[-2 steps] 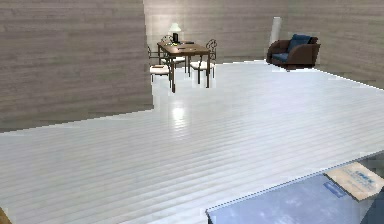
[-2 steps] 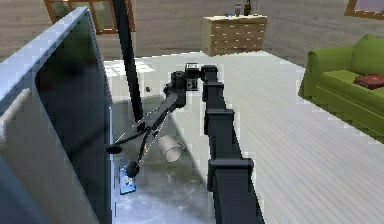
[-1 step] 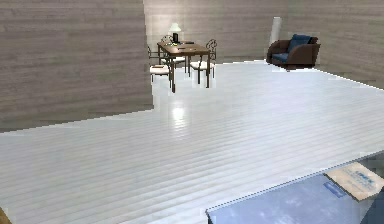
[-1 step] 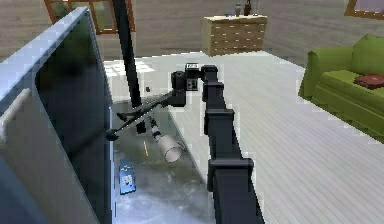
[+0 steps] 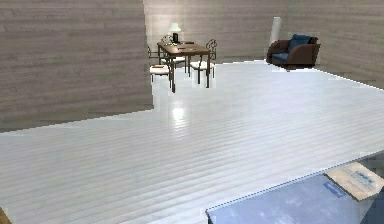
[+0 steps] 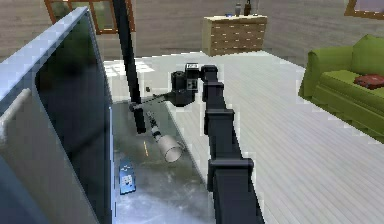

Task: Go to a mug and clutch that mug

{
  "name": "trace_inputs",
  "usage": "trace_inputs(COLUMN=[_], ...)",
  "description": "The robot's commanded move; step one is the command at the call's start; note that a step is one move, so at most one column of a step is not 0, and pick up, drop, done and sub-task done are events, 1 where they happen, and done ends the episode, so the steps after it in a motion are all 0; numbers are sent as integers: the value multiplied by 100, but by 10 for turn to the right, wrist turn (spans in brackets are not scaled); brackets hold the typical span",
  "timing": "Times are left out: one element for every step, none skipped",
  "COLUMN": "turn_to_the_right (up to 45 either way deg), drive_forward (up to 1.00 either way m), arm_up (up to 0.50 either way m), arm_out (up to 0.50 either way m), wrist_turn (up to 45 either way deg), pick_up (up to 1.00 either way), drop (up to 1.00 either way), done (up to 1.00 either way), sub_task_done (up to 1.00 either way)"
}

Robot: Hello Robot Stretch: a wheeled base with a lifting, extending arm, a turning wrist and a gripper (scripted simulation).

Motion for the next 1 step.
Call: trace_inputs(turn_to_the_right=[0], drive_forward=[0], arm_up=[0], arm_out=[0], wrist_turn=[150], pick_up=[0], drop=[0], done=[0], sub_task_done=[0])
